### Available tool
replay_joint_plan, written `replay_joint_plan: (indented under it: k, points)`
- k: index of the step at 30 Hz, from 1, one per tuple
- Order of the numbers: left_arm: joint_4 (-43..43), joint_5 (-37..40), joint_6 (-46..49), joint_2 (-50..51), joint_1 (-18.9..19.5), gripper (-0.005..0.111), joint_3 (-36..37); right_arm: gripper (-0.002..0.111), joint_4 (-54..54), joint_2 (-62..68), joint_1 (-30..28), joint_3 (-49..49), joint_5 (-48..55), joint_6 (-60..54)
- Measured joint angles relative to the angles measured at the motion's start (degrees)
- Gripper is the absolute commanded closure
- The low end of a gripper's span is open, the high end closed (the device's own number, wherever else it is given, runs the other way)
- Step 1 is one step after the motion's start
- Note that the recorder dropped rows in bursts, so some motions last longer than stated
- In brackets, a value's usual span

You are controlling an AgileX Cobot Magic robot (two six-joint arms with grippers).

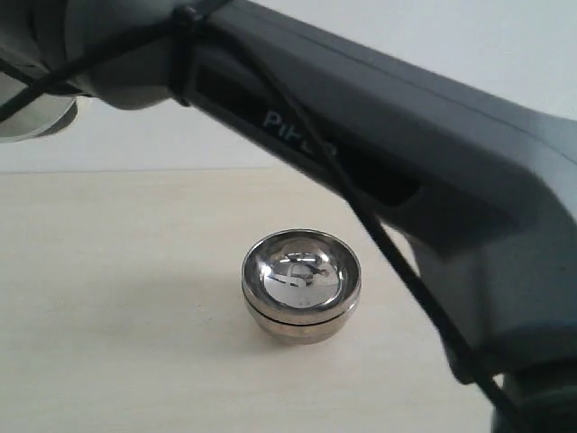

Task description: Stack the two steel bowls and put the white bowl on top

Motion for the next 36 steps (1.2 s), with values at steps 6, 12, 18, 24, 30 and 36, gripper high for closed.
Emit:
replay_joint_plan:
  k: [6, 12, 18, 24, 30, 36]
  points:
    - [0.0, 0.0, 0.0, 0.0, 0.0, 0.103, 0.0, 0.108, 4.8, -6.2, -0.7, 0.0, 0.1, -19.1]
    - [0.0, 0.0, 0.0, 0.0, 0.0, 0.103, 0.0, 0.108, 20.7, -8.2, -5.4, 0.0, 0.3, -35.6]
    - [0.0, 0.0, 0.0, 0.0, 0.0, 0.103, 0.0, 0.108, 29.7, -8.9, -8.7, 0.0, 0.3, -42.8]
    - [0.0, 0.0, 0.0, 0.0, 0.0, 0.103, 0.0, 0.108, 31.3, -9.1, -9.9, 0.0, 0.3, -45.5]
    - [0.0, 0.0, 0.0, 0.0, 0.0, 0.103, 0.0, 0.108, 30.9, -9.1, -10.0, 0.0, 0.4, -47.2]
    - [0.0, 0.0, 0.0, 0.0, 0.0, 0.103, 0.0, 0.108, 32.9, -9.4, -12.5, 0.0, 0.4, -47.7]
